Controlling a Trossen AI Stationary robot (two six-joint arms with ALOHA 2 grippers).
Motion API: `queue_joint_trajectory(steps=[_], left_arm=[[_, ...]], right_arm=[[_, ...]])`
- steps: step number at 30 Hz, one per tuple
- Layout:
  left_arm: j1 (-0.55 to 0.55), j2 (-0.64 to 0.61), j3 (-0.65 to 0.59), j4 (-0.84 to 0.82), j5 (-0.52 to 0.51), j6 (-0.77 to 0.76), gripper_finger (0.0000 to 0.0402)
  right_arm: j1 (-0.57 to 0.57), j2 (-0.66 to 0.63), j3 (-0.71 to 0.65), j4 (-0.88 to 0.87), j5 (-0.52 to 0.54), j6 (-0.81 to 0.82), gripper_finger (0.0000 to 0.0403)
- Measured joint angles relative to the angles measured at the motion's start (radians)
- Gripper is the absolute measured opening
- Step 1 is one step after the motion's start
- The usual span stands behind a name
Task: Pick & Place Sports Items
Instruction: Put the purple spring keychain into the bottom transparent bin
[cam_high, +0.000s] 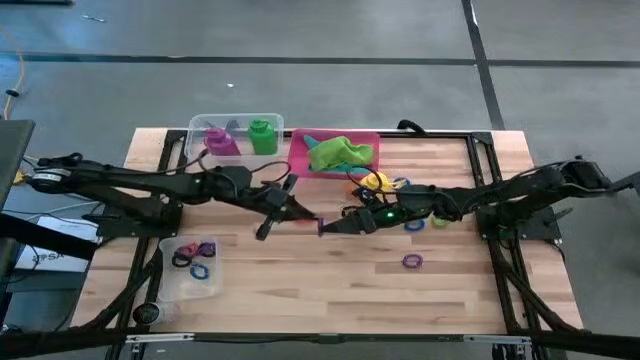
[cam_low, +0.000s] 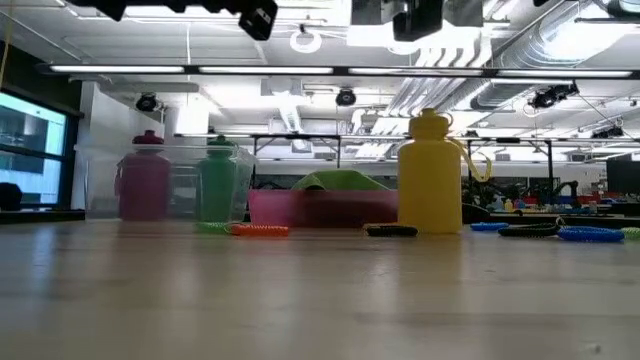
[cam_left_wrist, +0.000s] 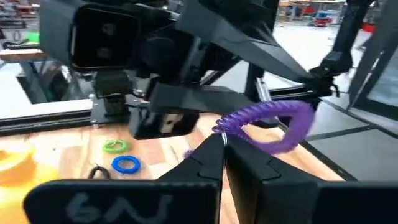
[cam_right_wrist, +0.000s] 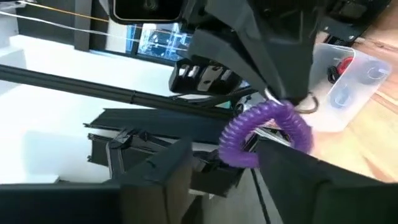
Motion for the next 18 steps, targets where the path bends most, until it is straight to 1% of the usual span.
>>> queue_joint_trajectory(steps=[5,10,12,15,18], left_arm=[[0.000,-0.048,0.000,-0.130,-0.009,-0.034,0.0001],[0.000,-0.126,0.000,-0.269,-0.067,-0.099,0.0001],[0.000,-0.163,0.000,-0.335,-0.091,-0.127,0.0000],[0.000,-0.222,0.000,-0.438,-0.108,-0.194,0.0000],[-0.001,-0.283,0.000,-0.555,-0.107,-0.297,0.0000]], right_arm=[[0.000,0.000,0.000,-0.020,0.061,-0.030,0.0159],[0.000,0.000,0.000,-0.021,0.145,-0.028,0.0165],[0.000,0.000,0.000,-0.021,0.163,-0.024,0.0164],[0.000,0.000,0.000,-0.018,0.186,-0.024,0.0164],[-0.003,0.000,0.000,-0.016,0.210,-0.034,0.0164]])
